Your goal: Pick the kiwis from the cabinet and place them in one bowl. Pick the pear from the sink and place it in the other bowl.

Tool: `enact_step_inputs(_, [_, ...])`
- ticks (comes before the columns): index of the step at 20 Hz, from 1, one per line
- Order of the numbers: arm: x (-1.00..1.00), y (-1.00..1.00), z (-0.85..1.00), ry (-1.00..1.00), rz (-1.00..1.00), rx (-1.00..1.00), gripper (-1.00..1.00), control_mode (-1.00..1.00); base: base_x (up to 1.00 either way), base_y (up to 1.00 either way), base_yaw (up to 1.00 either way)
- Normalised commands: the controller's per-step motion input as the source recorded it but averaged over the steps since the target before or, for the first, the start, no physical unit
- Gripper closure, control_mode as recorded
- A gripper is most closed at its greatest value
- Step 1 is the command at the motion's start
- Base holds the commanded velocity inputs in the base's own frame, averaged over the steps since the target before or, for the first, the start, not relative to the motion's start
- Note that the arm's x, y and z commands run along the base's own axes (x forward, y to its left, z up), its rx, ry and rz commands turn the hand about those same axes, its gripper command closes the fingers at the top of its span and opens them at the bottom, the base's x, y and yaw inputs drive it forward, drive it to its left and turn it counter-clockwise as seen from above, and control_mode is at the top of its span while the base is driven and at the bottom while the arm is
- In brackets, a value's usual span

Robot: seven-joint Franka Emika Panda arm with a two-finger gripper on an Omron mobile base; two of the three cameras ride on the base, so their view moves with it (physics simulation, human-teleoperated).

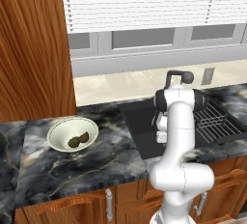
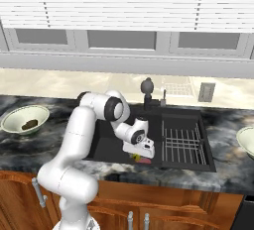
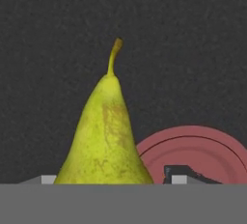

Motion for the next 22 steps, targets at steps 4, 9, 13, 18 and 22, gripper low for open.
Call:
enact_step_inputs(4, [-0.2,0.0,0.03,-0.01,0.0,0.0,1.0,-1.0,0.0,0.0,0.0])
enact_step_inputs(9, [-0.52,0.16,0.26,-0.03,0.0,0.0,1.0,-1.0,0.0,0.0,0.0])
enact_step_inputs(13, [-0.79,0.26,0.58,-0.08,0.0,0.0,1.0,-1.0,0.0,0.0,0.0])
enact_step_inputs(18, [-0.39,0.4,0.73,-0.06,0.0,0.0,1.0,-1.0,0.0,0.0,0.0])
enact_step_inputs(22, [-0.12,0.44,0.84,-0.06,0.0,0.0,1.0,-1.0,0.0,0.0,0.0])
